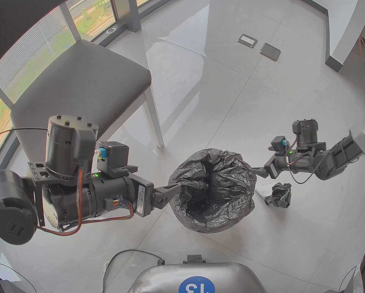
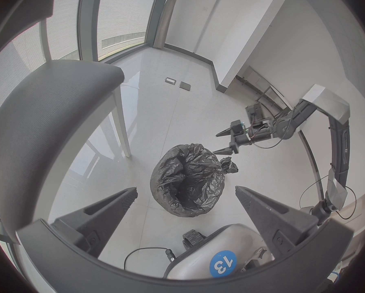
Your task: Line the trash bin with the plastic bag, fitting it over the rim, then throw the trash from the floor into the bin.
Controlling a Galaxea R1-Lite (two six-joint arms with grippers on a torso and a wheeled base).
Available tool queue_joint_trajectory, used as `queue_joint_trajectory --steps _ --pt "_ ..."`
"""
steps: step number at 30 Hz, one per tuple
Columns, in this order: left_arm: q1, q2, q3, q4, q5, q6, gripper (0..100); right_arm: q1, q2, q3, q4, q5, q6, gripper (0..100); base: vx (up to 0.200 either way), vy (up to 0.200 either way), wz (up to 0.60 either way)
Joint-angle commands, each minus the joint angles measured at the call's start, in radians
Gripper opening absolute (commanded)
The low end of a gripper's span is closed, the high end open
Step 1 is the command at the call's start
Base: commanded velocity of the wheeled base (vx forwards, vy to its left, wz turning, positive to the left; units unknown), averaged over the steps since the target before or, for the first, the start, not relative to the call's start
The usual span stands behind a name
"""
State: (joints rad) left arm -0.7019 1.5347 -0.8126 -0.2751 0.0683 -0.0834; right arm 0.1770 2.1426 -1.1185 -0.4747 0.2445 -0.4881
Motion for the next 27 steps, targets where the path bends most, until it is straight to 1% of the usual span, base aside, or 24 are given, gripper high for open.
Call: queue_joint_trajectory --steps 1,7,11,16,24,25,27 --pt "-0.031 0.079 -0.042 0.002 0.007 0.001 100 -0.108 -0.158 0.134 0.001 -0.007 0.017 100 0.0 0.0 0.0" --pt "-0.044 0.11 -0.051 0.004 0.01 0.001 100 -0.208 -0.187 0.241 -0.001 -0.007 0.013 100 0.0 0.0 0.0" --pt "-0.044 0.131 -0.063 0.002 0.013 -0.001 100 -0.24 -0.156 0.287 -0.002 -0.005 0.006 100 0.0 0.0 0.0" --pt "-0.044 0.153 -0.097 0.007 0.024 -0.002 100 -0.249 -0.053 0.272 -0.024 -0.004 0.002 100 0.0 0.0 0.0" --pt "-0.044 0.167 -0.108 0.008 0.05 -0.012 100 -0.248 0.099 0.187 -0.036 -0.004 0.002 100 0.0 0.0 0.0" --pt "-0.042 0.165 -0.117 0.008 0.067 -0.012 100 -0.26 0.14 0.164 -0.035 -0.004 -0.001 100 0.0 0.0 0.0" --pt "-0.034 0.167 -0.129 0.008 0.073 -0.013 100 -0.278 0.181 0.143 -0.035 -0.004 -0.004 100 0.0 0.0 0.0"
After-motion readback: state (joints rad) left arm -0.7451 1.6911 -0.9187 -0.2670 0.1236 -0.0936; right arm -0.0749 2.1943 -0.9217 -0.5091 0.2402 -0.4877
